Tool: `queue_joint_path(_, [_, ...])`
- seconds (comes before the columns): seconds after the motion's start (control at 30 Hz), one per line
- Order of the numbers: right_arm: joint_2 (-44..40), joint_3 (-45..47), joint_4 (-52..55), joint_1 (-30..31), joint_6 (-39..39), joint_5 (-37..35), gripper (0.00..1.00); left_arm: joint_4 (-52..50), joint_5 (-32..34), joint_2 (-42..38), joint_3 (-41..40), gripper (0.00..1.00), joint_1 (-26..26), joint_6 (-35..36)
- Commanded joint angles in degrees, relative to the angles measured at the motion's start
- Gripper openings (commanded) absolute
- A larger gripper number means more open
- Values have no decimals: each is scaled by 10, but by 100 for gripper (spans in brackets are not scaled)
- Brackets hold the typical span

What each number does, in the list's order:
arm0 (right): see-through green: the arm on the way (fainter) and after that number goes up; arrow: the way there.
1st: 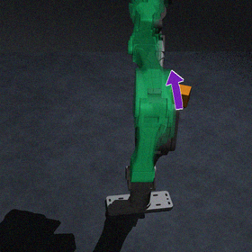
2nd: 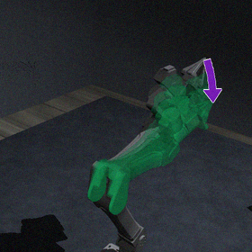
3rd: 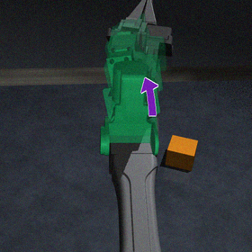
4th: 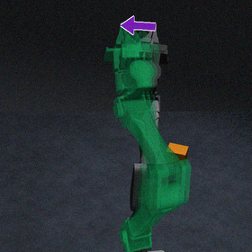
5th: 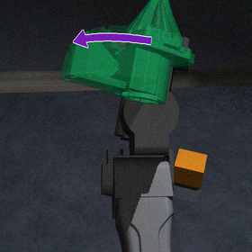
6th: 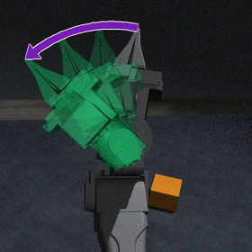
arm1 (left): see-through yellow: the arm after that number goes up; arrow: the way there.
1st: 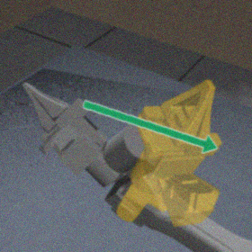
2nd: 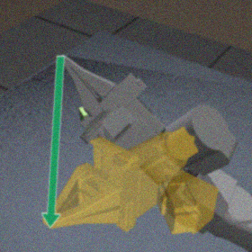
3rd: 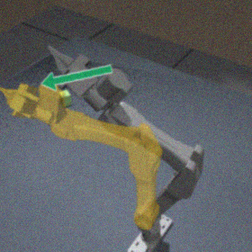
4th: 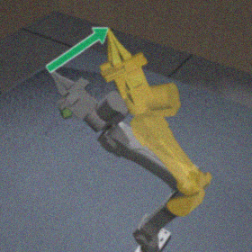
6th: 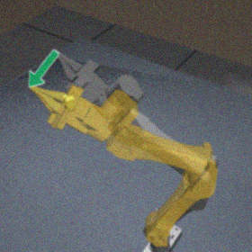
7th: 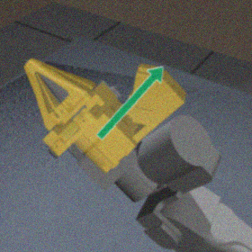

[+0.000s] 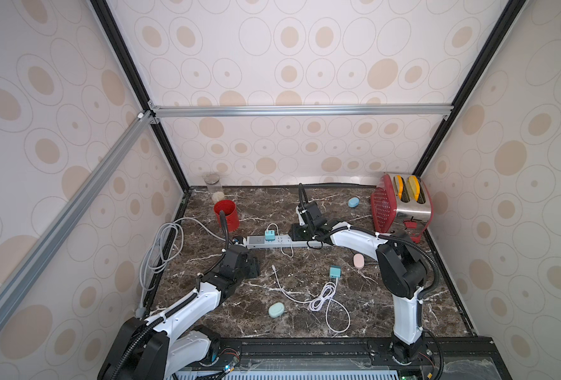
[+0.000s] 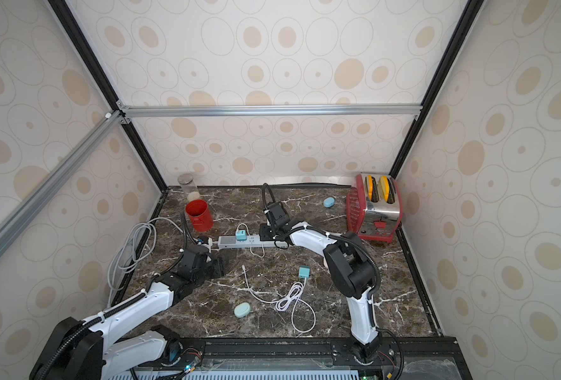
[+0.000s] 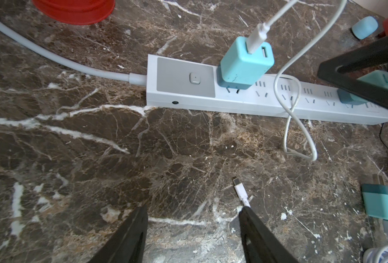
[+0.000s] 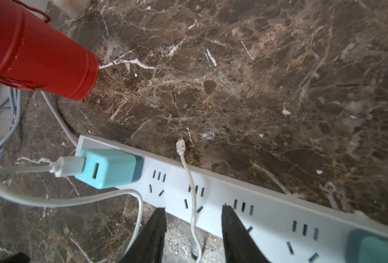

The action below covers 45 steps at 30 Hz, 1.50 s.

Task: Charge the bluetooth headset
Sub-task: Pick up the charging cable from the center of the board.

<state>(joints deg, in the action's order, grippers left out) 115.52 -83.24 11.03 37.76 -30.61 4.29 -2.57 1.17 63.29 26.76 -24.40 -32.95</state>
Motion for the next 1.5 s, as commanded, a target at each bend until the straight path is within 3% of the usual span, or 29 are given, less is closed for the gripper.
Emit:
queue_joint_path(0.0, [19,-22,23,6,-15,5,40,6,9,-16,13,66,6,16])
queue_joint_path(0.43, [68,-71,40,6,-22,24,30,3,9,-33,7,66,10,21])
queue_joint_path(0.8, [63,-75,40,6,-15,26,5,8,-8,-48,19,66,11,24])
queue_joint_path(1.07, [-27,17,-64,6,12,23,0,71,-52,-105,4,67,12,31])
queue_joint_path(1.2, [-74,76,-136,6,35,36,0,79,-34,-135,12,71,12,41])
queue_joint_path(1.33, [-118,138,-211,6,92,70,0,67,-15,-151,43,75,14,28])
queue_joint_path(1.47, [-163,203,-291,6,155,101,0,43,-41,-132,94,78,15,-9])
